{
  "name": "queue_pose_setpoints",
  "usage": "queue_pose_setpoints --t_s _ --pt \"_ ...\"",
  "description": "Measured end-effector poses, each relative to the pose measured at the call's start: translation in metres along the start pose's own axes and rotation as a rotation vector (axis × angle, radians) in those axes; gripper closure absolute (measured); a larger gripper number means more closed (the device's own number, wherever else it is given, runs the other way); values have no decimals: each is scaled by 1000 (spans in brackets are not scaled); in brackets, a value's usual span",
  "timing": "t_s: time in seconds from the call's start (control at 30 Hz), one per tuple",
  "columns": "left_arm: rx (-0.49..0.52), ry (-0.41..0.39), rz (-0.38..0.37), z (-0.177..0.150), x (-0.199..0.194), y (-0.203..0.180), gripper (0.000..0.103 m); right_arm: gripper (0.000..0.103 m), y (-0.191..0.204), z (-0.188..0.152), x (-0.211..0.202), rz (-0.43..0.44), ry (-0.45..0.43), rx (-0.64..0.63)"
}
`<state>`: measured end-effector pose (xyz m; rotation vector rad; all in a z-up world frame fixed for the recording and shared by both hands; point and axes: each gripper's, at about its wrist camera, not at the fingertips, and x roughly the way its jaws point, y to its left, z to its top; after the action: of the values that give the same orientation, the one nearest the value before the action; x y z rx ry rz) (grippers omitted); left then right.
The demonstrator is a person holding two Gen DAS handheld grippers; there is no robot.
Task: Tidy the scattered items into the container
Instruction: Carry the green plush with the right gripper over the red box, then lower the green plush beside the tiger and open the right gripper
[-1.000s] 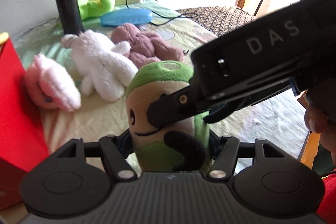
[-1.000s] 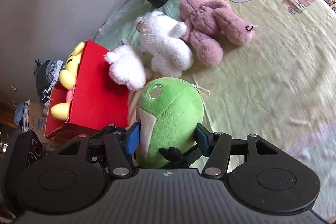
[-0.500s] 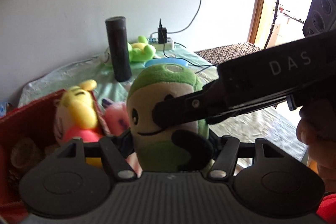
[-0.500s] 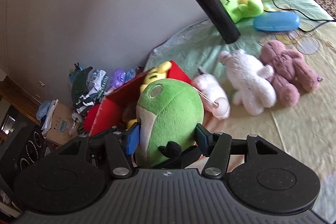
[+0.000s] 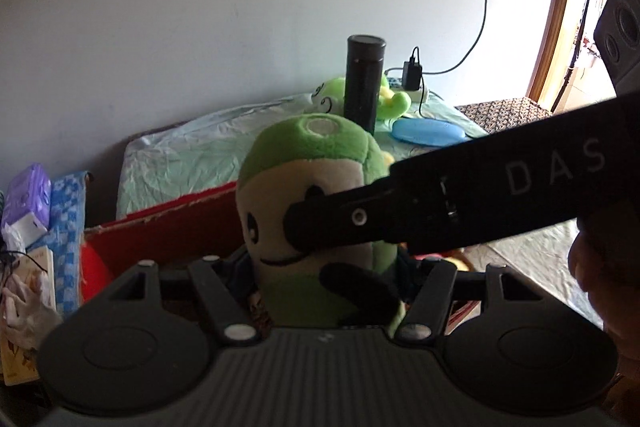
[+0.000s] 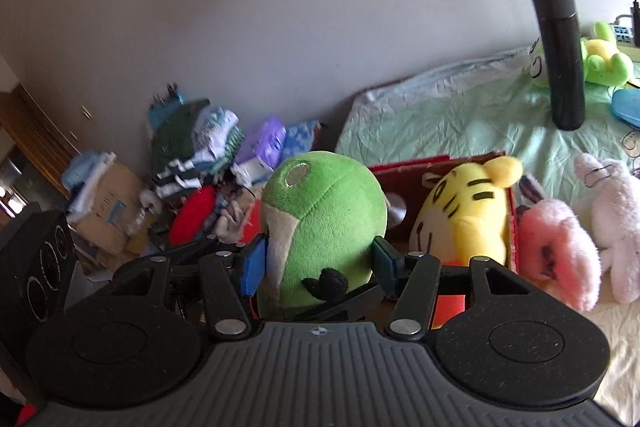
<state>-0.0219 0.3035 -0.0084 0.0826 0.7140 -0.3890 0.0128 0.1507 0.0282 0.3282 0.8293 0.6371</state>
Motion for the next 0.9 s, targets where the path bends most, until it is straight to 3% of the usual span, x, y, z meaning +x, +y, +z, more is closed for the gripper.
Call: queue_pose_setpoints --t_s 0.4,0.67,0.9 --pt "-194 186 -119 -18 51 44 37 46 10 17 75 -207 260 -109" --pt "-247 268 -122 -30 66 58 37 46 15 12 113 -306 370 -193" --pt "-338 300 -152 -34 72 71 37 45 13 10 132 -355 387 -211"
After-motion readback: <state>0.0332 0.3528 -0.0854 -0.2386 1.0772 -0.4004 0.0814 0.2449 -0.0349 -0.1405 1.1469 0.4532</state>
